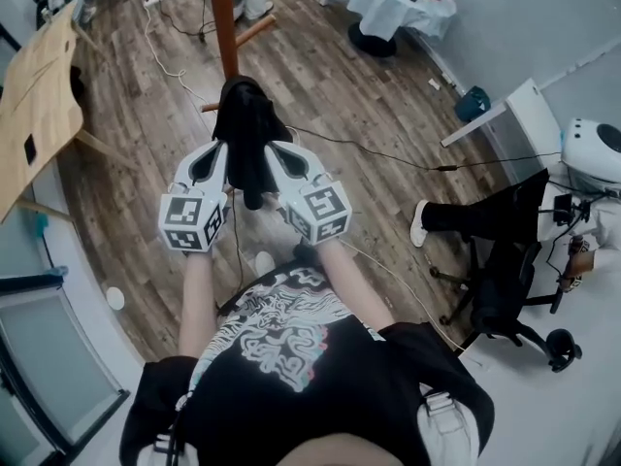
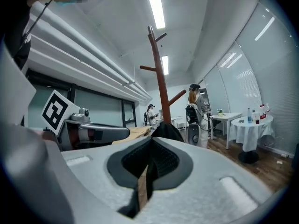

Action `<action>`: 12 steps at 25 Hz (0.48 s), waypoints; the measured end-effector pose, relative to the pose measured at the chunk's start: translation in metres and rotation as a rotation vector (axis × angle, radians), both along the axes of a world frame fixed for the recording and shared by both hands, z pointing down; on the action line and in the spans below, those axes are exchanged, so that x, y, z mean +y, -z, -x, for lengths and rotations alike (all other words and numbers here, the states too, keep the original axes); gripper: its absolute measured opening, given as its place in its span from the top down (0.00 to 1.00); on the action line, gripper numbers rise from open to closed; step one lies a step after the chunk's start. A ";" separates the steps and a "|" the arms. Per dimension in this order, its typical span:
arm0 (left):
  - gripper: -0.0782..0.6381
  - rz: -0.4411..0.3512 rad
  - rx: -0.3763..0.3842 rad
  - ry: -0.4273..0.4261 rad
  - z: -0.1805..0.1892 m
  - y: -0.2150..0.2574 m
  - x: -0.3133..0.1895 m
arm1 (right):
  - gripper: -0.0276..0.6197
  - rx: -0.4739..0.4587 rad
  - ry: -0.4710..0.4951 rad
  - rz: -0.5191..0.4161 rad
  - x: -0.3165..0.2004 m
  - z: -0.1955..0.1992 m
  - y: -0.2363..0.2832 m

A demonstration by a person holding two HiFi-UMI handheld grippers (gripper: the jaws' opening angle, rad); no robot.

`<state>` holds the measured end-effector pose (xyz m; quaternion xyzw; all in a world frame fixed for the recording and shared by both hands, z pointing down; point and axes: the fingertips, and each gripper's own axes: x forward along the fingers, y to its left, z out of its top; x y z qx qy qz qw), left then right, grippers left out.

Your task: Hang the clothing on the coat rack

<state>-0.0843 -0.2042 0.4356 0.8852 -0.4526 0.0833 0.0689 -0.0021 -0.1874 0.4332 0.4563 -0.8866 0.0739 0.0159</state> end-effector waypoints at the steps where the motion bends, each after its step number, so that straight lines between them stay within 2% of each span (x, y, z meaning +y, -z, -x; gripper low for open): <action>1: 0.91 -0.003 0.000 0.012 0.000 0.002 -0.002 | 0.96 -0.001 0.005 -0.002 -0.002 0.000 0.003; 7: 0.91 0.043 -0.009 0.010 -0.013 0.005 -0.003 | 0.96 0.013 0.039 -0.019 0.001 -0.008 0.016; 12: 0.91 0.032 -0.025 0.052 -0.019 0.007 0.005 | 0.96 0.028 0.081 -0.023 0.008 -0.010 0.014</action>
